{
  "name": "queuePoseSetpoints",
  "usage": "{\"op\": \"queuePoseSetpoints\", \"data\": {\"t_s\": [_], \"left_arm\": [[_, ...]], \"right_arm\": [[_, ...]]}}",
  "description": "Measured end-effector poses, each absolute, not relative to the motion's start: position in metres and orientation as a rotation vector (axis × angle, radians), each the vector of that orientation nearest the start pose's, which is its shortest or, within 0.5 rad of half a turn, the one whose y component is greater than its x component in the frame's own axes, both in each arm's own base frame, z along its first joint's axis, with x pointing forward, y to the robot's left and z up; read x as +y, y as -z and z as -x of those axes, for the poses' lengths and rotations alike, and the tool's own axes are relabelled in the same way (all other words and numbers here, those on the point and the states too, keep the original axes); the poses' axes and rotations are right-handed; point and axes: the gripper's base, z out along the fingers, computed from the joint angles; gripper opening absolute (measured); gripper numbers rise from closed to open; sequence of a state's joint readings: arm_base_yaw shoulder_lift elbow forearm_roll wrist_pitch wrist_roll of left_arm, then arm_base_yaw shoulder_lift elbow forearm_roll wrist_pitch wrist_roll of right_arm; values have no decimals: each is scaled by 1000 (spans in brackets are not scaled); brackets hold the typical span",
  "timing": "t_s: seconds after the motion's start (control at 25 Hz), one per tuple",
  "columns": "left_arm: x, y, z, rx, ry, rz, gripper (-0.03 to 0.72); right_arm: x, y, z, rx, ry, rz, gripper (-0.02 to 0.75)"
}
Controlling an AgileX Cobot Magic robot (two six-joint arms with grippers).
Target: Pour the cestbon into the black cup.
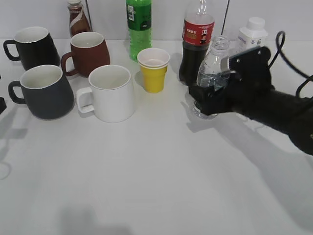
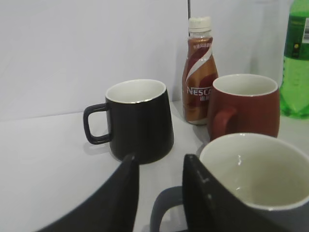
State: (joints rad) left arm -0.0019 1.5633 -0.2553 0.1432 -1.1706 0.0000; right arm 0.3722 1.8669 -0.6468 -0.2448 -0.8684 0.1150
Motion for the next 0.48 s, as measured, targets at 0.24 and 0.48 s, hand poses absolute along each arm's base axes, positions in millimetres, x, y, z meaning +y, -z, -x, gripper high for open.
{"op": "queuePoseSetpoints", "data": {"t_s": [0.24,0.48], "left_arm": [[-11,-197,-225,1626,74,-119,238],[-7,-253,-207,1793,62,-41,272]], "right_arm": [[131,-204,-293,1633,-388,483,661],[114,-275,-257,1604,-342,468,661]]}}
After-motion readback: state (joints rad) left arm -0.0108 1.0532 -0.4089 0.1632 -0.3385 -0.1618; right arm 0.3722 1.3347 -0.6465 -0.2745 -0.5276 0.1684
